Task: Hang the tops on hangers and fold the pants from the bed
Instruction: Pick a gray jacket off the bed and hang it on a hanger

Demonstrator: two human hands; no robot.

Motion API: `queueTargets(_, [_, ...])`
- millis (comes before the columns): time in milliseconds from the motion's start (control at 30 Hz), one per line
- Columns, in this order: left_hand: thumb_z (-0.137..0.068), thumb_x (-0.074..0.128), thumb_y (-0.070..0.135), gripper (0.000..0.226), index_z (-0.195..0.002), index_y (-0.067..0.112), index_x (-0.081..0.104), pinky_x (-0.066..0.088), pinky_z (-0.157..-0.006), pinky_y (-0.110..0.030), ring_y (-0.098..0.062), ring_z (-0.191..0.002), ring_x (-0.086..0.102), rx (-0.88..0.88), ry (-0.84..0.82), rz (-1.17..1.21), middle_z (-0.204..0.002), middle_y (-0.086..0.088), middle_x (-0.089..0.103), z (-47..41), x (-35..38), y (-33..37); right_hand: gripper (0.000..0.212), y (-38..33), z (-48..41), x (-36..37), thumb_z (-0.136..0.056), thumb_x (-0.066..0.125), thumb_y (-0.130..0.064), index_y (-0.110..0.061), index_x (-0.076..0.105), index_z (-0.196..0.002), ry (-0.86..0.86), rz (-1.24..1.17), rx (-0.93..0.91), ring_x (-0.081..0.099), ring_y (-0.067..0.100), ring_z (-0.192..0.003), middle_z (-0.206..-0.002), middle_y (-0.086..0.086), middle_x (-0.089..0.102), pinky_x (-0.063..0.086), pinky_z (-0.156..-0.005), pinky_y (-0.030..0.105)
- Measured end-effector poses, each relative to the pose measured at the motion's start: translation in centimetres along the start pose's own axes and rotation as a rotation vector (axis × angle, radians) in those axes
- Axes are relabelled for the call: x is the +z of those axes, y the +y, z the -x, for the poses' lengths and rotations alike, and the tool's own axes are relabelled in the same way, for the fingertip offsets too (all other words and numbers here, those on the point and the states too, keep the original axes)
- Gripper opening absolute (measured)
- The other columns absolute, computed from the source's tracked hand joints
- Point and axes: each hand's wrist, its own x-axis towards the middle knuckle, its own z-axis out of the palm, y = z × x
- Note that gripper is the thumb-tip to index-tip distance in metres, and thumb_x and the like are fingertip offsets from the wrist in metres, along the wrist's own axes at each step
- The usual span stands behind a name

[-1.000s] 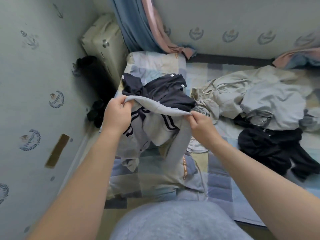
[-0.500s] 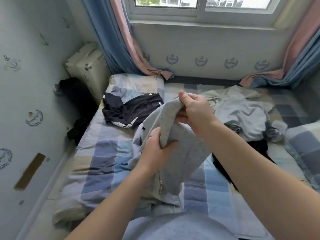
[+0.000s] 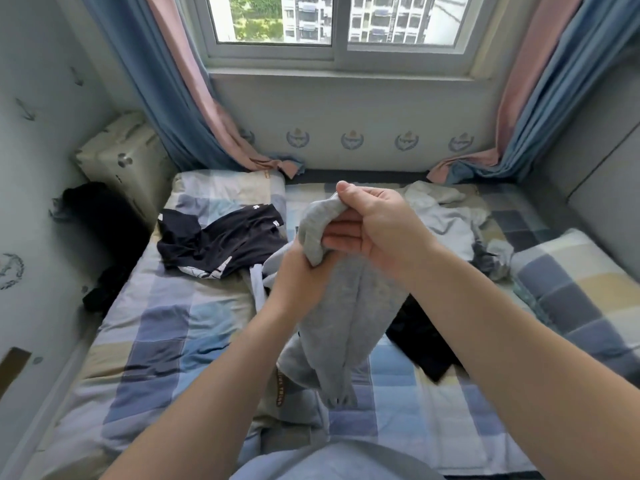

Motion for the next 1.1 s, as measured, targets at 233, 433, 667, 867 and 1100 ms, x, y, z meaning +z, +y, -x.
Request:
queueTargets(233, [-0.085,0.07,0.037,0.023,-0.094,0.017,0.075,0.057,-0.08,-0.034,-0.014,-0.09,0.071,-0.192,0.173,0.282,-0.095,0.0,0.077,-2.4,-0.2,2.4,0.009,0.6,0.0,-6.5,-0.095,0.066,-0.015,-0.017,0.073,-0.1,0.012,0.372,-0.25,0.068,0.009,-0.091,-0.105,0.008,0.074,0.053,-0.08,0.027])
queueTargets(433, [-0.086,0.075,0.047,0.021,-0.092,0.028,0.069,0.056,-0.056,-0.018,-0.005,-0.076,0.074,-0.314,0.194,0.439,-0.082,0.014,0.077,-4.1,-2.5,4.1,0.087,5.6,-0.5,-10.2,-0.071,0.087,-0.018,-0.046,0.042,-0.14,-0.332,0.544,0.031,0.055,-0.002,-0.124,-0.131,-0.022,0.06,0.048,-0.1,0.023])
queueTargets(667, [-0.093,0.065,0.05,0.032,-0.108,0.022,0.07,0.054,-0.057,-0.015,-0.004,-0.08,0.073,-0.395,0.169,0.396,-0.087,0.009,0.078,-5.5,-4.3,4.8,0.036,11.7,-1.7,-8.9,-0.075,0.074,-0.025,-0.05,0.067,-0.1,-0.239,0.662,-0.011,0.062,-0.003,-0.099,-0.1,-0.019,0.071,0.053,-0.088,0.026])
queueTargets(867, [-0.088,0.068,0.053,0.036,-0.11,0.025,0.07,0.059,-0.081,-0.032,-0.015,-0.096,0.074,-0.399,0.219,0.318,-0.098,0.007,0.078,-4.8,-5.3,1.8,0.023,11.1,-3.2,-10.6,-0.088,0.053,-0.008,-0.019,0.072,-0.084,-0.038,0.716,-0.005,0.06,0.01,-0.085,-0.087,0.004,0.072,0.052,-0.077,0.039])
queueTargets(1100, [-0.092,0.066,0.044,0.029,-0.108,0.02,0.07,0.055,-0.096,-0.051,-0.024,-0.104,0.069,-0.44,0.301,0.25,-0.105,-0.003,0.075,-4.3,-5.1,-0.8,0.019,9.1,-2.6,-10.8,-0.094,0.051,0.0,0.015,0.055,-0.084,-0.022,0.676,-0.01,0.046,0.016,-0.074,-0.076,0.006,0.053,0.035,-0.067,0.036])
